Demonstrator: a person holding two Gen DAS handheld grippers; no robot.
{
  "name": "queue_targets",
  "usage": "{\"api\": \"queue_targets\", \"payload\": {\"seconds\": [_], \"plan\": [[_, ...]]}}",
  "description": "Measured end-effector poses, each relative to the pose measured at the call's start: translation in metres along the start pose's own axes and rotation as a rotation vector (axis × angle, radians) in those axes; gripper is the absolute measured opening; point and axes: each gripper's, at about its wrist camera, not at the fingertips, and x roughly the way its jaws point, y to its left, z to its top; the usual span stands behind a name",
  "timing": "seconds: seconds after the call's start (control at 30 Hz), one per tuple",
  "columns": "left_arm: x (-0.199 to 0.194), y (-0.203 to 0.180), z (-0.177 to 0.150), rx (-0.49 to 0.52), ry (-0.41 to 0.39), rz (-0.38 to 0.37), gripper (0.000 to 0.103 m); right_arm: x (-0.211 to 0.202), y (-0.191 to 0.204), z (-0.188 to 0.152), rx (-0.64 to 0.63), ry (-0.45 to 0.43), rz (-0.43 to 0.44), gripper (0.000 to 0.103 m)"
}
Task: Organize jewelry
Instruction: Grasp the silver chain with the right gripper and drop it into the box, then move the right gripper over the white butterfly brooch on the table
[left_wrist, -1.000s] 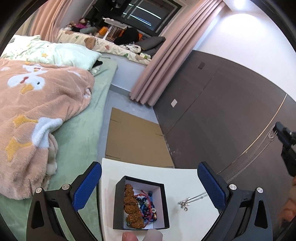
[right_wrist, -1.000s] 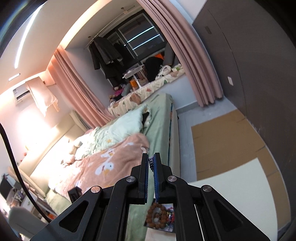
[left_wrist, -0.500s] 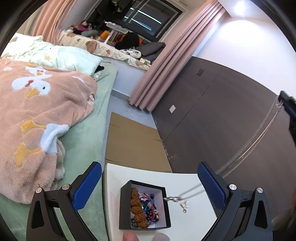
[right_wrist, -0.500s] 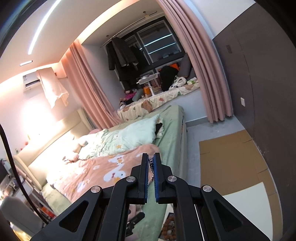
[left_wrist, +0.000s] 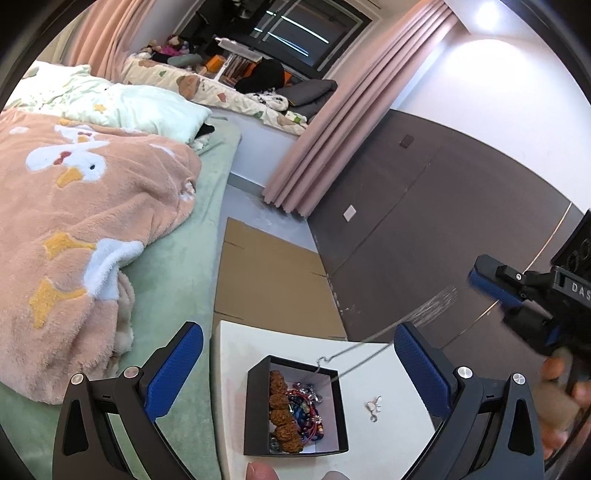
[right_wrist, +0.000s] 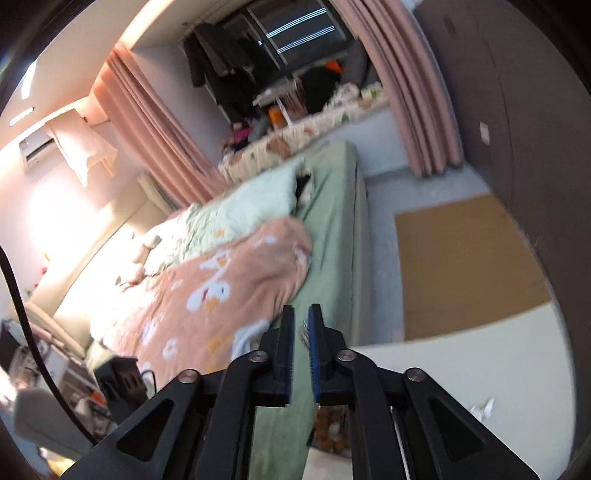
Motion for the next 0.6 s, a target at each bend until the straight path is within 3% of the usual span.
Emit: {"api": "queue_targets", "payload": {"seconds": [0.07,0.23,0.6], "plan": [[0.003,-0.002,-0.001,0.010,0.006,0.006,0.103,-0.003,-0.015,-0.008,0.032,-0.015,-0.004,0.067],[0.010,-0.008,-0.005,0.030,0.018,0.010,0.103,-0.018,-0.046,-0.020,0.081,-0.024,0.016,0.067],[0.041,-0.043,-0.023,0.120,0.089,0.012,0.103,-0.047,-0.127,-0.048,0.214,-0.063,-0.034,0.067]]}}
